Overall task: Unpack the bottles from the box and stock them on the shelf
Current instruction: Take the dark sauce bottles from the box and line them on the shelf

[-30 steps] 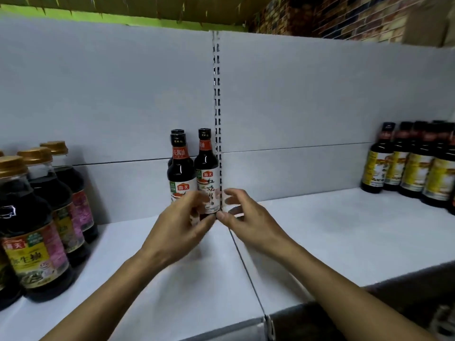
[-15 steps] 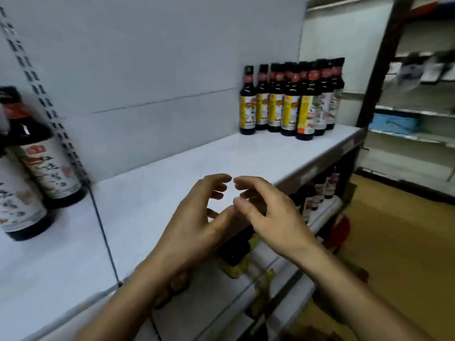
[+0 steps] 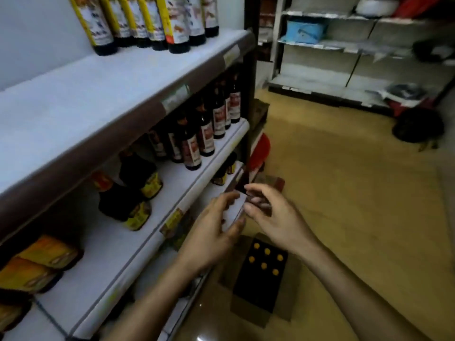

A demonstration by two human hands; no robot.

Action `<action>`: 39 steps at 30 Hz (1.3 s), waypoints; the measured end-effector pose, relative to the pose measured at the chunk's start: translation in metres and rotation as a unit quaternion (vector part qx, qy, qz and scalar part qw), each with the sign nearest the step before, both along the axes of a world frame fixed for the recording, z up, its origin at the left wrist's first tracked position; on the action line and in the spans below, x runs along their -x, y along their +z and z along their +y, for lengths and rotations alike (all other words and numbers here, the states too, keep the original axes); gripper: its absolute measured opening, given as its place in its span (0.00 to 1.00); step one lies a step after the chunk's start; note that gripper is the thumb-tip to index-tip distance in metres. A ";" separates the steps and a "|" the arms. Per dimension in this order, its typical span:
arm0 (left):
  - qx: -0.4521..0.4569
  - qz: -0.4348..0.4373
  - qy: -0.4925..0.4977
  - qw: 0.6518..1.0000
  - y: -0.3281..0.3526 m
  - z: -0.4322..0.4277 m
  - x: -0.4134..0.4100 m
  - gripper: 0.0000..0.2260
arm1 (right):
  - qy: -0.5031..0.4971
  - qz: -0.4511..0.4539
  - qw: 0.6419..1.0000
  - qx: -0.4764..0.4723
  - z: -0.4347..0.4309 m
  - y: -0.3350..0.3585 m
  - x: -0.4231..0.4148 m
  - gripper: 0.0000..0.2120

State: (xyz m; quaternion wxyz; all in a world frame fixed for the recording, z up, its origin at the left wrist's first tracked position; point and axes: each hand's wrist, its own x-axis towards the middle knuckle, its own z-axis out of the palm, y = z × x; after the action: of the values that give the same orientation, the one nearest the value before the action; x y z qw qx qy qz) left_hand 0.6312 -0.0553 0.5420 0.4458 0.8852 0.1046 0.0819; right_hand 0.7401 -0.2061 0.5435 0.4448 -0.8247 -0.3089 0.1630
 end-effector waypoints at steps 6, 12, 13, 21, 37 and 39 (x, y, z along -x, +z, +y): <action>0.025 0.068 -0.034 0.997 -0.067 -0.034 -0.019 0.21 | -0.064 0.054 0.996 0.039 -0.053 -0.065 -0.010 0.19; 0.072 0.151 -0.065 0.984 -0.155 -0.049 -0.035 0.21 | -0.144 0.140 0.975 0.094 -0.096 -0.144 -0.006 0.16; 0.080 0.168 -0.066 0.980 -0.175 -0.051 -0.037 0.22 | -0.152 0.153 0.971 0.100 -0.100 -0.161 -0.004 0.15; 0.089 0.260 -0.115 0.955 -0.357 -0.058 -0.048 0.23 | -0.211 0.211 0.948 0.114 -0.101 -0.328 0.007 0.17; -0.006 0.280 -0.201 0.939 -0.682 -0.067 -0.110 0.23 | -0.074 0.095 0.942 0.314 -0.110 -0.678 -0.042 0.23; -0.020 0.255 -0.209 0.944 -0.702 -0.070 -0.119 0.21 | -0.040 0.034 0.936 0.347 -0.111 -0.697 -0.045 0.24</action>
State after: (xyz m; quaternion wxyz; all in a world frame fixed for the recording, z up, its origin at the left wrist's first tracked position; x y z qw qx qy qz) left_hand 0.7502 -0.1249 -0.1595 0.3931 0.8873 0.0259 -0.2397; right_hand 0.7847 -0.3173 -0.1538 0.1472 -0.9334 -0.1851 0.2700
